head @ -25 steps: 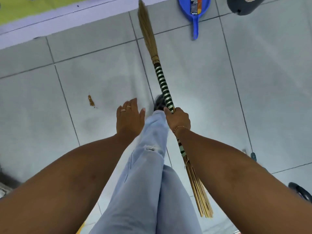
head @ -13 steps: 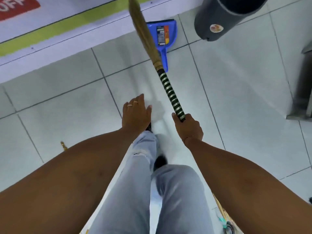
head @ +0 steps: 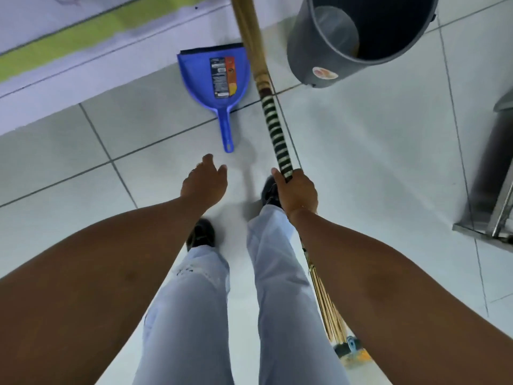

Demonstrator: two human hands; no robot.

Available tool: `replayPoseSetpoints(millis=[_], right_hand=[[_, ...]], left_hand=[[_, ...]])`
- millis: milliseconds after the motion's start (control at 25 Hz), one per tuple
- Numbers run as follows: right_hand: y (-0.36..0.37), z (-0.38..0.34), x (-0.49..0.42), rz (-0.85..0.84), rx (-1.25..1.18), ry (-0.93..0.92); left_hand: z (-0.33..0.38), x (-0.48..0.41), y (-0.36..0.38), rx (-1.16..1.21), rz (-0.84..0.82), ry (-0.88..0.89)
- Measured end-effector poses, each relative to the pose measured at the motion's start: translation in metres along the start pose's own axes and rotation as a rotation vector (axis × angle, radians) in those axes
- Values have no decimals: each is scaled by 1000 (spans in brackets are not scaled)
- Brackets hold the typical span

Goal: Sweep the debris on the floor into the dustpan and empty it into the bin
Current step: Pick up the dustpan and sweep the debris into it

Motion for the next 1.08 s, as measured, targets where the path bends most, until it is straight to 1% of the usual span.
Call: replayPoseSetpoints(millis=[160, 320, 400, 520, 600, 640, 720, 840, 920, 1080], right_hand=[[39, -7, -75, 12, 94, -46], [80, 11, -134, 101, 150, -66], [99, 22, -163, 118, 167, -71], [120, 30, -197, 119, 204, -73], [135, 31, -213, 81, 235, -92], [140, 33, -219, 49, 199, -77], [141, 40, -224, 8, 91, 14], [124, 48, -207, -8, 23, 101], [105, 43, -177, -27, 12, 105], [61, 10, -88, -72, 0, 55]], left_hand=[[13, -82, 44, 61, -41, -140], [-4, -165, 70, 46, 61, -212], [-16, -205, 77, 93, 109, -272], [-23, -256, 87, 209, 166, -317], [-23, -279, 96, 208, 188, -316], [-22, -284, 98, 195, 196, -316], [-25, -284, 95, 201, 221, -351], [-29, -244, 83, 232, 252, -391], [-31, -197, 68, 245, 261, -403], [-48, -90, 35, 350, 203, -466]])
Point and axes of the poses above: each hand's wrist, its own x-axis away from the middle knuckle, its own y-axis out of the palm, z = x × y, the point moved 9 cm from there along -x, towards the middle knuckle, and after that the axes turned 2 degrees about z, right-handed, at the moved point
